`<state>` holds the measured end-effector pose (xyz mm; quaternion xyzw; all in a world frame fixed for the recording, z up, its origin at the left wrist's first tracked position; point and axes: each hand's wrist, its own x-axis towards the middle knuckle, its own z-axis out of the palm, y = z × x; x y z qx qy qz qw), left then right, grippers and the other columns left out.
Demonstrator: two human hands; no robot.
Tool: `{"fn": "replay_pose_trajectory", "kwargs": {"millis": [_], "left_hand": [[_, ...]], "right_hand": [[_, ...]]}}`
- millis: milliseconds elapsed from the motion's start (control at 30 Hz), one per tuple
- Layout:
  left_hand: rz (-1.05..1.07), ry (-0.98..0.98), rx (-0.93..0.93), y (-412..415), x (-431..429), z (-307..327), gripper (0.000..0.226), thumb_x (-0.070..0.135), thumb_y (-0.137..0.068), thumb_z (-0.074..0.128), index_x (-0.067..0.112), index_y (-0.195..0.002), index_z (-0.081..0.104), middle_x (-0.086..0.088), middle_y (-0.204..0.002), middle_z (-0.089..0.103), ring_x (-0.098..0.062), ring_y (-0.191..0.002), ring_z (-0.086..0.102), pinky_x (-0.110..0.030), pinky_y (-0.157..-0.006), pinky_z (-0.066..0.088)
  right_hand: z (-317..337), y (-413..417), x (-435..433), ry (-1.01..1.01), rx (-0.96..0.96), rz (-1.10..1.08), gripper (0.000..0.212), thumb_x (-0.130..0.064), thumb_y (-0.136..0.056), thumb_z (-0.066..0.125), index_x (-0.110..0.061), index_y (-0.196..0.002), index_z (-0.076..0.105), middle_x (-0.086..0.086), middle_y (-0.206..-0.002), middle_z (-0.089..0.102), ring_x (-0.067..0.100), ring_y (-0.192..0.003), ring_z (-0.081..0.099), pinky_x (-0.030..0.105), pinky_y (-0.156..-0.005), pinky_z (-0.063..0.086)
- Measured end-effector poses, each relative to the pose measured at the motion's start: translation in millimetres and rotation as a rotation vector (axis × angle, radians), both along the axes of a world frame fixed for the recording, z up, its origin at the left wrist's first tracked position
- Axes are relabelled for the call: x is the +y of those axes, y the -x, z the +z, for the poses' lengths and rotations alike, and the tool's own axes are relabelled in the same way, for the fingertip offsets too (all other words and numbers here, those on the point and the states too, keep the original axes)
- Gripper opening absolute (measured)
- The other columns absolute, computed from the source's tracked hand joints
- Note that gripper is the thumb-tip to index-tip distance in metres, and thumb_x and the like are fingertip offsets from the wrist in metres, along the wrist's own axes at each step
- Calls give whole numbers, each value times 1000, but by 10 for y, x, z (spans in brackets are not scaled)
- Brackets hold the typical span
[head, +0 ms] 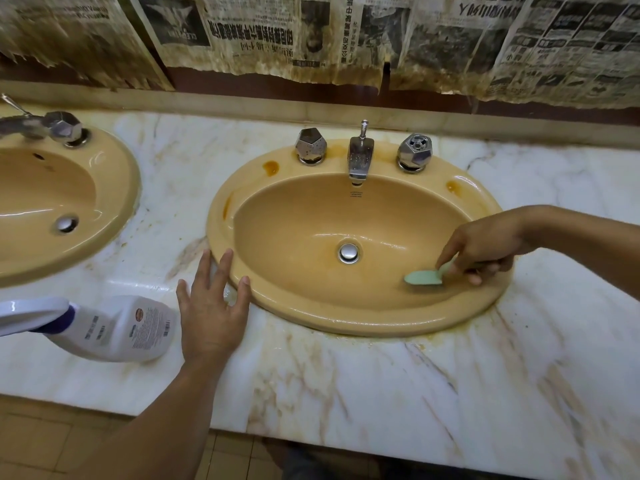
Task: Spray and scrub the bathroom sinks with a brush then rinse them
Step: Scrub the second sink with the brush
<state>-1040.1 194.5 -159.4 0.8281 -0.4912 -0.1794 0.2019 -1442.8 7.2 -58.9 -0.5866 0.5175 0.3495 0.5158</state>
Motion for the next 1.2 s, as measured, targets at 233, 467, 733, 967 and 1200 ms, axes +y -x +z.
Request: {"fn": "replay_pose_trajectory", "kwargs": {"millis": [233, 467, 733, 967, 1200], "left_hand": [[-1, 3, 8, -6, 4, -2, 53, 57, -104, 41, 53, -155, 29, 20, -170, 14, -33, -155, 11, -48, -128, 9], [-14, 11, 0, -20, 2, -7, 53, 61, -103, 37, 52, -155, 30, 17, -170, 16, -33, -155, 12, -48, -129, 8], [-15, 29, 9, -15, 8, 15, 54, 60, -104, 39, 48, -156, 32, 15, -170, 17, -34, -154, 14, -54, -128, 13], [-20, 20, 8, -31, 10, 21, 61, 68, -96, 30, 51, -155, 32, 16, -170, 17, -33, -155, 12, -50, -129, 10], [-9, -1, 17, -7, 10, 28, 53, 61, -103, 38, 53, -155, 30, 18, -170, 15, -33, -156, 8, -50, -128, 10]], "right_hand": [[85, 110, -142, 602, 188, 363, 20, -35, -97, 56, -32, -102, 75, -3, -86, 70, 20, -77, 61, 31, -66, 53], [27, 84, -141, 810, 219, 343, 22, -45, -98, 51, -51, -113, 66, -6, -99, 61, 24, -103, 60, 34, -76, 49], [80, 54, -95, 872, 258, 348, 31, -50, -100, 47, -56, -128, 59, -1, -123, 64, 25, -115, 59, 34, -83, 47], [57, 89, 28, 844, 274, 322, 29, -49, -101, 43, -51, -123, 62, 0, -114, 65, 27, -108, 60, 35, -80, 48], [-83, -73, -38, 1017, 304, 430, 41, -49, -105, 34, -54, -144, 45, 3, -119, 66, 29, -108, 63, 33, -74, 42]]}}
